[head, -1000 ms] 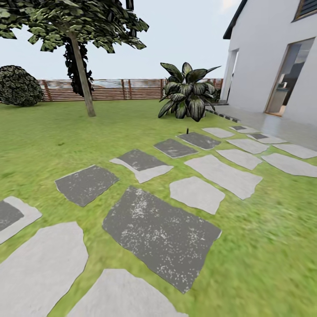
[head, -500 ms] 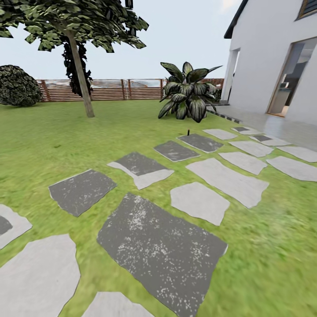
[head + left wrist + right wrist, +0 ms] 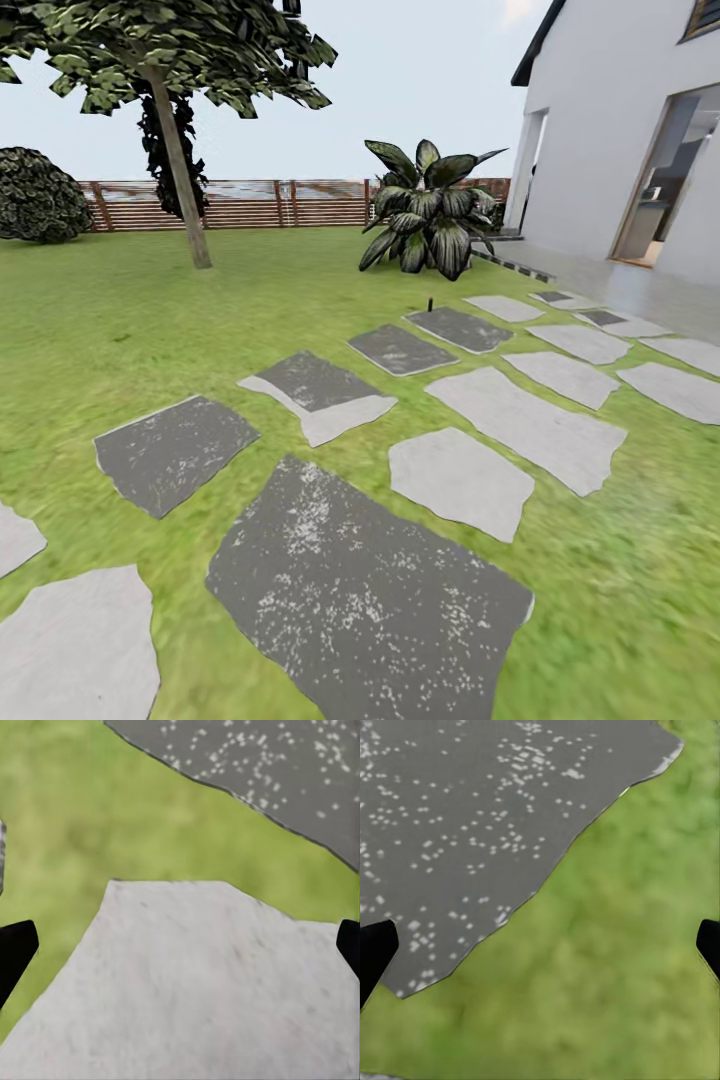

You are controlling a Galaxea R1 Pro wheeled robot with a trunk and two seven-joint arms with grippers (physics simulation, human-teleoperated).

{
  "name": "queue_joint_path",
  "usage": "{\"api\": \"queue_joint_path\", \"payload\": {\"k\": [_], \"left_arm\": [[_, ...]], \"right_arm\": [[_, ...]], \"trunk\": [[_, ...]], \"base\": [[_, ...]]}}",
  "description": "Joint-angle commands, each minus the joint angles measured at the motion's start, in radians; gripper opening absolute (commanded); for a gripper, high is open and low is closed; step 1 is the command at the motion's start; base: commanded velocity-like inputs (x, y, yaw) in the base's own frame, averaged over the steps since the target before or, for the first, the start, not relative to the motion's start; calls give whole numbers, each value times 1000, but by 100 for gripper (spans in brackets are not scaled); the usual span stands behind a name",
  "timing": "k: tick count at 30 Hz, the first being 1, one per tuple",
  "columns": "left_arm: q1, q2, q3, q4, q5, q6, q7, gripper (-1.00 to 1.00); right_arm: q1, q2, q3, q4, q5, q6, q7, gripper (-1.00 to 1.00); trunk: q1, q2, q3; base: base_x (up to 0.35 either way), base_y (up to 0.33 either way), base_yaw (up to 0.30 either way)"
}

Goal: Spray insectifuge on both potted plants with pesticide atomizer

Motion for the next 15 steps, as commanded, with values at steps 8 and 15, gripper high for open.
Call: {"api": "queue_joint_path", "payload": {"k": [8,15], "left_arm": [[-1,0,0,1,0,-3,1,100],[-1,0,-1,1,0,-3,0,100]], "right_arm": [[0,0,0,1,1,-3,0,100],[0,0,0,1,0,-4,0,100]], "trunk": [[0,0,-1],[0,0,-1]], "base": [[340,0,0],[339,0,0]]}}
